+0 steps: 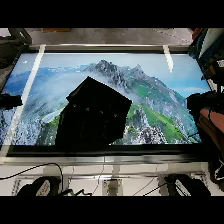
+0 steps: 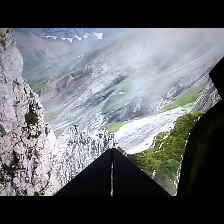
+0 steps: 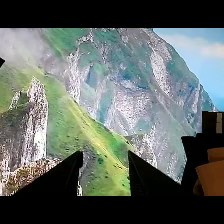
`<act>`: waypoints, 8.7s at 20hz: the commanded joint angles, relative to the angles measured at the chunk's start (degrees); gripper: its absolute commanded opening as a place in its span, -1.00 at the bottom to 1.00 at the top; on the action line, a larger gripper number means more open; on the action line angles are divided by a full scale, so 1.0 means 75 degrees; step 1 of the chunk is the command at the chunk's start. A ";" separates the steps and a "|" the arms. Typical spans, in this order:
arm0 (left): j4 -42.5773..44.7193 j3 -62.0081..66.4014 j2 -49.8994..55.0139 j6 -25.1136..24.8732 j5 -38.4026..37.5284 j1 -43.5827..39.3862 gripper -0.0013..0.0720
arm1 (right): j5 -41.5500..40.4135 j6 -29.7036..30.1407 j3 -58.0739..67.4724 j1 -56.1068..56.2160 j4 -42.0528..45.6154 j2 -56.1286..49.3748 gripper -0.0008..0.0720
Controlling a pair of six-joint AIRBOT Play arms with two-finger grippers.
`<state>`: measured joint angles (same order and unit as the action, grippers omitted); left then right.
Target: Fold the clothes and pants, and hang the long-sleeved shirts on hangers.
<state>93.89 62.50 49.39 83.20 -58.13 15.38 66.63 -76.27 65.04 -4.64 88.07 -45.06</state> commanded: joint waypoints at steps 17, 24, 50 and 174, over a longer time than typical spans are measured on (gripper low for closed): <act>-0.0003 0.0003 -0.0003 0.0000 0.0006 0.0003 -0.92 | 0.0361 0.1239 -0.3112 0.0096 -0.5351 -0.1259 -0.35; 0.0000 -0.0012 0.0134 -0.0003 -0.0003 0.0003 -0.92 | -0.1585 0.0775 -0.4351 0.2162 -0.6318 -0.2530 0.55; -0.0525 -0.1364 0.1623 -0.0790 -0.2098 0.0102 0.37 | -0.0388 0.0831 -0.1734 0.3037 -0.7114 -0.6231 -0.06; -0.7201 -0.5039 0.0423 -0.0522 0.4304 -0.5890 0.94 | 0.1204 -0.0294 0.0699 -0.1550 -0.2556 -0.6540 0.74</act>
<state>39.83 24.64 52.51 79.31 -25.91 -28.77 75.55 -78.56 70.24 -14.90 67.59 -91.90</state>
